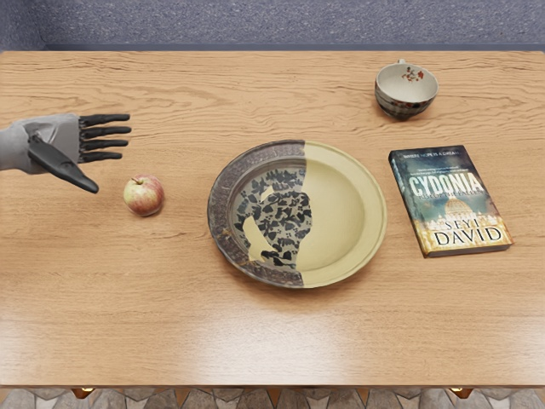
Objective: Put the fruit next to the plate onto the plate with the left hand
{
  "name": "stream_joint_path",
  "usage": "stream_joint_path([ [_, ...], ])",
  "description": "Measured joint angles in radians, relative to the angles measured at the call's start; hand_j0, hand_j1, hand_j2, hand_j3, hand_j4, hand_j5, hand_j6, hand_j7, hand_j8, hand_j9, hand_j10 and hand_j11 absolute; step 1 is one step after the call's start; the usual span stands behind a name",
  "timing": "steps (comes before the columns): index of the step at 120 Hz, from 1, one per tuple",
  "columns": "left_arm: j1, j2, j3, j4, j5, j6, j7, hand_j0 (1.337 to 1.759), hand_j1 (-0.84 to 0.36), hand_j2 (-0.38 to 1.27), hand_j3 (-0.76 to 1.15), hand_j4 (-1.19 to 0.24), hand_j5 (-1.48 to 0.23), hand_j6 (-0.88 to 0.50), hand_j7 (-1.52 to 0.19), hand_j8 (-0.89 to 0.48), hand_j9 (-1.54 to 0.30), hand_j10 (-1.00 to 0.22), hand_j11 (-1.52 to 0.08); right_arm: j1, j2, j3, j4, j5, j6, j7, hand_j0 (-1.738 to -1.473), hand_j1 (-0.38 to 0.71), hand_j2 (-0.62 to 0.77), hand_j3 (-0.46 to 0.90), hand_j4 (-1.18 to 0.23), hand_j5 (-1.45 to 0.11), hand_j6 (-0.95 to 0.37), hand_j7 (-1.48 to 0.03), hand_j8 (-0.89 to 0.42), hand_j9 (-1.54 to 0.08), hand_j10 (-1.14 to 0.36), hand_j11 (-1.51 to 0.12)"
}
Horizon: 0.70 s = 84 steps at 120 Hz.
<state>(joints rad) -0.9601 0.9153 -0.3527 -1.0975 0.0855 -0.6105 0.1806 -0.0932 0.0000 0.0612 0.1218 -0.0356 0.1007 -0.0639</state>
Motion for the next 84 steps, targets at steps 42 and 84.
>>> stream_joint_path([
  [42, 0.004, 0.026, 0.000, 0.005, 0.102, 0.032, 0.086, 1.658, 0.33, 0.00, 0.00, -0.02, -0.02, -0.02, -0.02, -0.02, -0.02, -0.02, -0.02, 0.000, 0.000, -0.001, 0.001, -0.001, -0.001, 0.000, -1.658, -0.35, 0.00, 0.00, 0.00, 0.00, 0.00, 0.00, 0.00, 0.00, 0.00, 0.00],
  [84, -0.222, -0.045, 0.210, -0.074, 0.237, 0.348, 0.047, 1.658, 0.32, 0.01, 0.00, -0.03, -0.03, -0.03, -0.03, -0.03, -0.03, -0.02, -0.03, 0.000, 0.000, -0.001, 0.001, -0.001, -0.001, 0.000, -1.658, -0.35, 0.00, 0.00, 0.00, 0.00, 0.00, 0.00, 0.00, 0.00, 0.00, 0.00],
])
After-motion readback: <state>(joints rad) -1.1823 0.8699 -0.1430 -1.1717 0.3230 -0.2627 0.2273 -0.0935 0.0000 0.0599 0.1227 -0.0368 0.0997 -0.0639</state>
